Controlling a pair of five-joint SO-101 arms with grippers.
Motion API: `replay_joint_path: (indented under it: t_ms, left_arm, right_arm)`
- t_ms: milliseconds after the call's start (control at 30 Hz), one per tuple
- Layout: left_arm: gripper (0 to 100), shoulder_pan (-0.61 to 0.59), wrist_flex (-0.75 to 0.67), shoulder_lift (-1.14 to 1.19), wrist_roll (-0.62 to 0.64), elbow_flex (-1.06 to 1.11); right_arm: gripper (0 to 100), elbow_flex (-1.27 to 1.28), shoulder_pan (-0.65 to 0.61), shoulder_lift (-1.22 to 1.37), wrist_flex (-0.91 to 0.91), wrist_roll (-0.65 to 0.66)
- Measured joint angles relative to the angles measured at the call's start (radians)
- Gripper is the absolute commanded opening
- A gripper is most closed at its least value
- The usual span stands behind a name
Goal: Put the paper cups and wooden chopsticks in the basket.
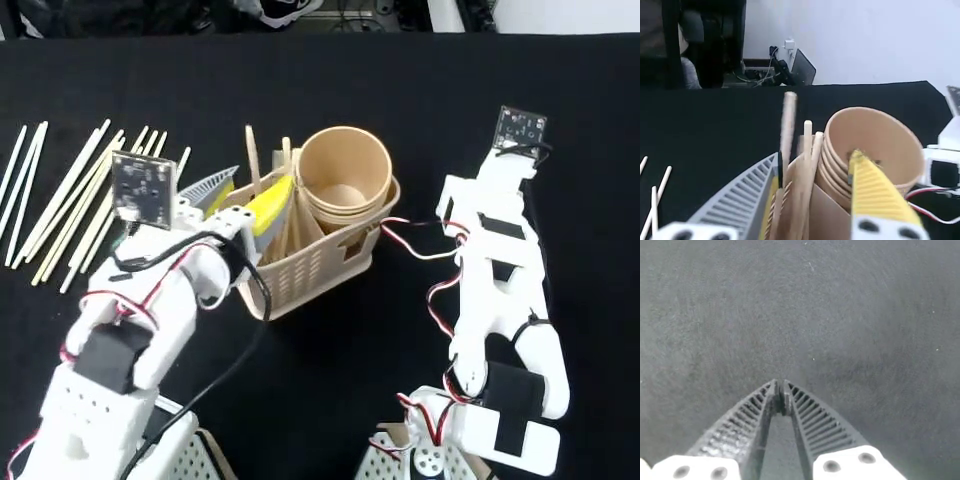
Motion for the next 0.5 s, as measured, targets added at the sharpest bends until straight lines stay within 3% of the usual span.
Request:
replay_joint_path:
  t_ms: [167, 400, 500]
  left_arm:
    - [24, -0.092, 0.164, 0.002, 0.002, -0.199]
    - [24, -0.531, 0.377, 0.146, -0.046, -0.416]
    - [24, -0.601, 0.423, 0.316, -0.163, -0.428]
  right_arm:
    - [1.5, 0.0, 0.0, 0.0, 0.0, 0.015]
    - [1.5, 0.0, 0.0, 0.0, 0.0, 0.02]
    - [1.5, 0.0, 0.0, 0.0, 0.0, 0.02]
